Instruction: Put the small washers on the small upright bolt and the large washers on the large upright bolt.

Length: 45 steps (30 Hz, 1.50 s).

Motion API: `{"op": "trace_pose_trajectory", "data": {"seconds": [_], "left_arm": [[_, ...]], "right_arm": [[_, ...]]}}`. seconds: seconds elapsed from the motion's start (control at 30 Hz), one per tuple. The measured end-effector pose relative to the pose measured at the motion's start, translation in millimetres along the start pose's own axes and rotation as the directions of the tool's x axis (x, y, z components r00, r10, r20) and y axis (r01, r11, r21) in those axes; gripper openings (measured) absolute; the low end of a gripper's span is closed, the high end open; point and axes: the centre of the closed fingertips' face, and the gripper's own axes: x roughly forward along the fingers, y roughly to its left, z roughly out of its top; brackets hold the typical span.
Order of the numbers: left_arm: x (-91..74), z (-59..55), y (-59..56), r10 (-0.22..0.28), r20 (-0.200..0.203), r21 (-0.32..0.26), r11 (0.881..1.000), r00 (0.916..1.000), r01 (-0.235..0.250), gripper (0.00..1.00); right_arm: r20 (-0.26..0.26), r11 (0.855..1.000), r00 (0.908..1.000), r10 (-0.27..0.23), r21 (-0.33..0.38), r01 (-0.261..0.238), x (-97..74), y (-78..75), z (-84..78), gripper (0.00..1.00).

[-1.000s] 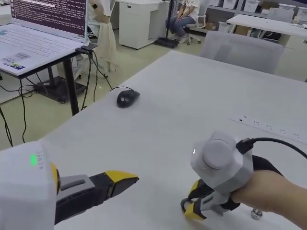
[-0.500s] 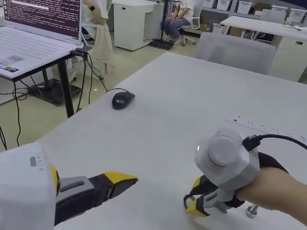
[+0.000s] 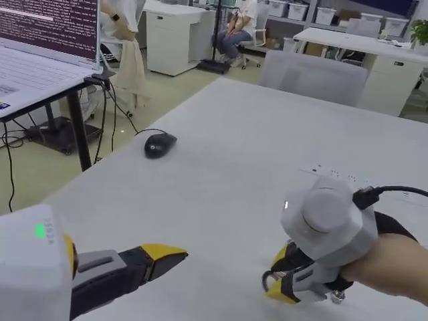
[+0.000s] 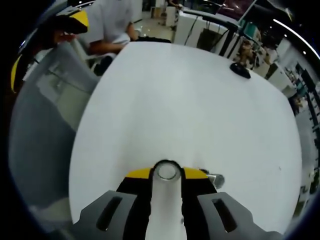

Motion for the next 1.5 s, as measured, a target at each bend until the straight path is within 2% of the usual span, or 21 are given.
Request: {"op": "trace_pose_trajectory", "data": {"seconds": [0.3, 0.63, 0.8, 1.13, 1.5], "left_arm": [[2.8, 2.2, -4.6, -0.023, 0.001, 0.010, 1.000, 0.9997, 0.023, 0.56], [4.3, 3.6, -5.2, -0.034, 0.000, 0.013, 0.999, 0.9994, 0.034, 0.56], [4.4, 5.7, -2.7, -0.029, 0.003, 0.013, 0.999, 0.9996, 0.029, 0.56], [6.2, 2.1, 0.7, -0.022, -0.001, -0.003, 1.000, 0.9998, 0.022, 0.56], [7.7, -0.3, 4.9, -0.016, -0.005, -0.014, 1.000, 0.9999, 0.016, 0.56]], "right_arm": [[0.001, 0.998, 0.9985, -0.055, 0.000, 0.055, -21.5, -14.7, -2.4, 0.21], [-0.006, 0.996, 0.9957, -0.093, -0.013, 0.092, -32.9, -33.6, -0.6, 0.21], [-0.012, 0.995, 0.9948, -0.101, -0.025, 0.101, -32.5, -41.4, -1.0, 0.21], [-0.028, 0.995, 0.9950, -0.096, -0.043, 0.095, -26.1, -54.2, -1.4, 0.21], [-0.070, 0.995, 0.9951, -0.070, -0.080, 0.064, -15.7, -56.2, -6.2, 0.22]]}}
